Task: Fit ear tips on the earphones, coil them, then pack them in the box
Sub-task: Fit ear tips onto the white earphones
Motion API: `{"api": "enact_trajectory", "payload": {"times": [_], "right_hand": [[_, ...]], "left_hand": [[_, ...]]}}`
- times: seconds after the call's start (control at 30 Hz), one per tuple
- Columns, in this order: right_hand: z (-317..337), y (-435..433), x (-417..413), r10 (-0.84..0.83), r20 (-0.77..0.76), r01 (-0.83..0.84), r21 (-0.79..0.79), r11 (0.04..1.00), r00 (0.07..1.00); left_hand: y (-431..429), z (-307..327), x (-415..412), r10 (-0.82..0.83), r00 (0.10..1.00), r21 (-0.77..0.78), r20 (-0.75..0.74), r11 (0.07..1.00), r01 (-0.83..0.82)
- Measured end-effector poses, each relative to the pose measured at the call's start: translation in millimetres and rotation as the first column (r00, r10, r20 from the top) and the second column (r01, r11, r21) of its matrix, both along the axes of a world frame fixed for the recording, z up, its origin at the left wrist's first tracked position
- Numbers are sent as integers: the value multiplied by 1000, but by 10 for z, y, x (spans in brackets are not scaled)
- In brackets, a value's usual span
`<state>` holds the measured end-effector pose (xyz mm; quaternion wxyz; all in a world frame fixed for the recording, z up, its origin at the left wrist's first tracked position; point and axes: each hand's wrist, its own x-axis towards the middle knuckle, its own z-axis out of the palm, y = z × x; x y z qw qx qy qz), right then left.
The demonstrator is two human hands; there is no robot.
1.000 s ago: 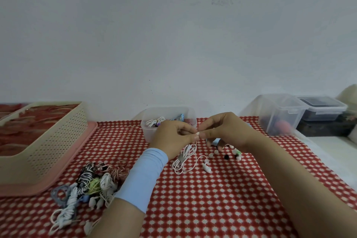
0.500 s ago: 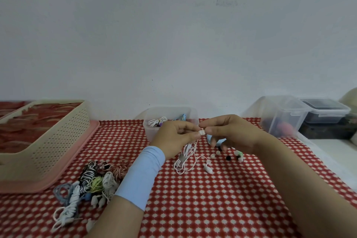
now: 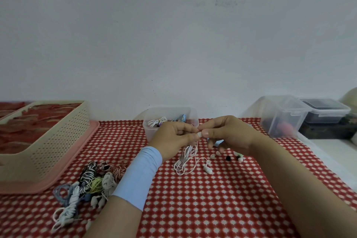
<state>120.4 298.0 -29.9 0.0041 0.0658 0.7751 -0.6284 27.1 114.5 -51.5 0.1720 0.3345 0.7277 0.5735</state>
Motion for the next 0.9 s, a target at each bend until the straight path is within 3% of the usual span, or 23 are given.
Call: {"api": "enact_trajectory", "payload": {"times": [0.13,0.37,0.7,0.9], "right_hand": [[-14,-29,-12,0,14,1,-63,998,1000],[41,3,25,-19,14,17,133,991,1000],[89,2,17,-119,-28,122,153,981,993],[61,-45,4,-76,-21,78,200,977,997]], "left_hand": [[-25,29,0,-39,999,15,25,999,39],[14,-3,-4,-8,999,-34,-33,999,7],[-3,46,10,-29,984,-48,-173,999,21],[-37,72,16,50,989,-17,-138,998,-52]]}}
